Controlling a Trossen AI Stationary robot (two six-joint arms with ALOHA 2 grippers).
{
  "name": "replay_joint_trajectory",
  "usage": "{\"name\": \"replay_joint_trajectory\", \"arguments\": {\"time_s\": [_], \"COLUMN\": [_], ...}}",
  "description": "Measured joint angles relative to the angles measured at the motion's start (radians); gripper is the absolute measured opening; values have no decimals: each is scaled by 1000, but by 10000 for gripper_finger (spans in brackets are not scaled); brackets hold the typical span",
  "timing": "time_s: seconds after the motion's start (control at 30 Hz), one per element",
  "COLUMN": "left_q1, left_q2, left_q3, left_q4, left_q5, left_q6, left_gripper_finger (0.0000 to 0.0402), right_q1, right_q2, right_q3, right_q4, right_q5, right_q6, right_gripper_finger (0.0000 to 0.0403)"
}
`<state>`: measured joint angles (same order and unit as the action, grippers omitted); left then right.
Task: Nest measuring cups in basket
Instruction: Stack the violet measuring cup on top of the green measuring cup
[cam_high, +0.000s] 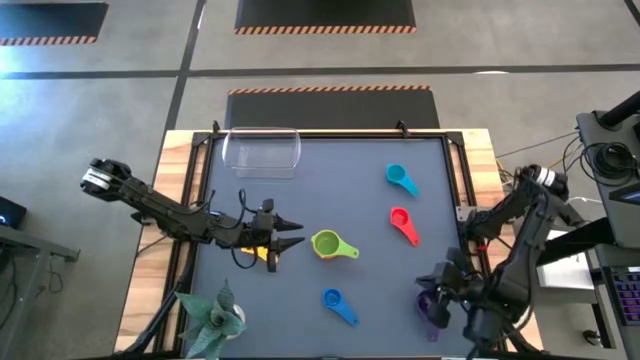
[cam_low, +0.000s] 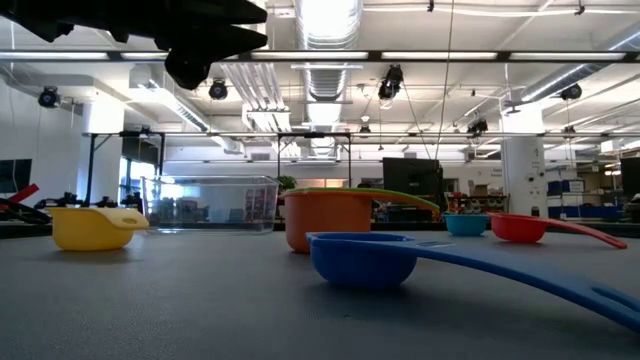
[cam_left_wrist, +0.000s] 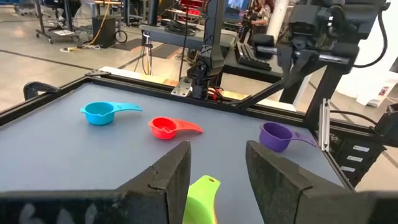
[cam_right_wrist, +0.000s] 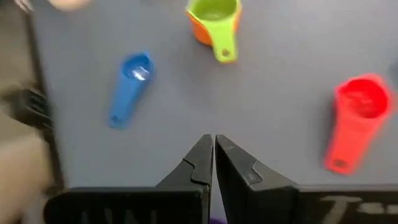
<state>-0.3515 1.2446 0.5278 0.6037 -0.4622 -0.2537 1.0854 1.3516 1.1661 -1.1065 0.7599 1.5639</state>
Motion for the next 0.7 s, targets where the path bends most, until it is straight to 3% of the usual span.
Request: {"name": "replay_joint_trajectory", "arguments": {"time_s": [0.07,0.2,0.33,0.57,0.7], "left_q1": [-1,-1,-2,-3,-3], "left_q2": [0,0,0,-1,-1], "left_q3": [0,0,0,0,0], "left_q4": [0,0,0,-12,-18], "left_q5": [0,0,1,3,3], "left_q6": [-13,-21,-25,-26,-26], "left_gripper_finger": [137,137,137,137,137], "right_q1": [1,1,1,-13,-11], "right_q2": [-10,-3,13,14,12], "right_q3": [-18,-50,-68,-26,41], "right_q4": [126,342,406,271,126], "right_q5": [28,11,-5,-54,-63], "right_q6": [-59,-390,-594,-326,-291], "right_gripper_finger": [9,9,9,9,9]}}
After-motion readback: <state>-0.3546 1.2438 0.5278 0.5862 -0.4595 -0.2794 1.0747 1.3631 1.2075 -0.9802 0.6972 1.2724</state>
